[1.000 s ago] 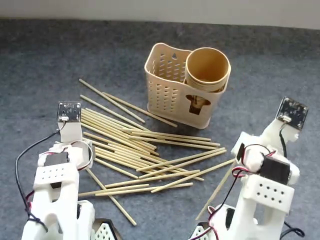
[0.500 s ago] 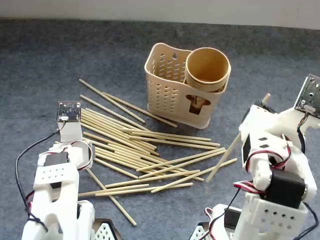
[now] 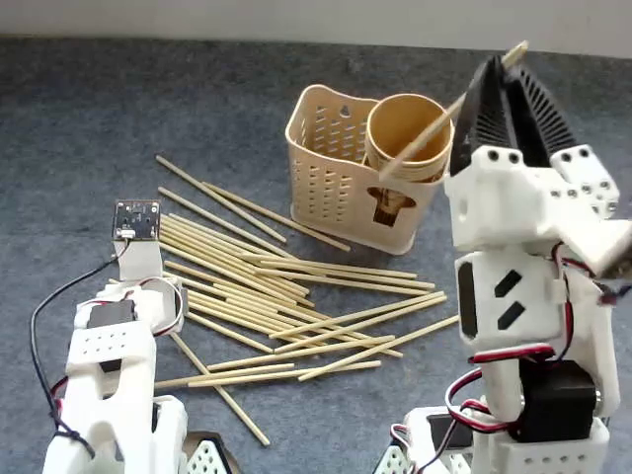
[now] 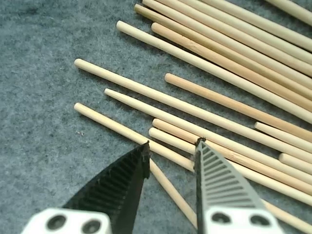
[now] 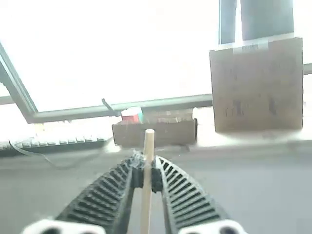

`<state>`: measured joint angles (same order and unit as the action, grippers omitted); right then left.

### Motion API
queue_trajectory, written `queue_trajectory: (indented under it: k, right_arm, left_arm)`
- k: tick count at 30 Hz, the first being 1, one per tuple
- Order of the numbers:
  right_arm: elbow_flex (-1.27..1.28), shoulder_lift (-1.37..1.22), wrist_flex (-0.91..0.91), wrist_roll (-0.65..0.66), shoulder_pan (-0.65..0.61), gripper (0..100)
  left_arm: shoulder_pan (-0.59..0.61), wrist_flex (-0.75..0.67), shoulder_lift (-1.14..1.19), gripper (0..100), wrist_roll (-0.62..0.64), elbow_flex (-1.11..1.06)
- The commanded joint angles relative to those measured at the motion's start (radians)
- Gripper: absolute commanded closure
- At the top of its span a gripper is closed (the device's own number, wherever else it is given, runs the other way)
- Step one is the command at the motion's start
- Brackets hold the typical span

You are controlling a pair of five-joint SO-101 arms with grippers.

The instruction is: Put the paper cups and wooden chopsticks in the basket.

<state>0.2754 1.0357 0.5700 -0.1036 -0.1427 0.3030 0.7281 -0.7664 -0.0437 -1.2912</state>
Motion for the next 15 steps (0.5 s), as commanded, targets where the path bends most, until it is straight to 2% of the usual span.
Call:
queue_trajectory:
  k: [1, 7, 15]
  right_arm:
    - [-0.05, -0.013, -0.28, 0.014, -0.024, 99.3]
    - [-0.058, -0.205, -0.424, 0.012, -0.053, 99.3]
    - [-0.051, -0.392, -0.438, 0.015, -0.11, 99.1]
  left_arm:
    - [0.007, -0.009, -0.027, 84, -0.005, 0.004]
    - [0.007, -0.009, -0.027, 84, -0.005, 0.004]
    - [0.007, -0.009, -0.025, 84, -0.005, 0.004]
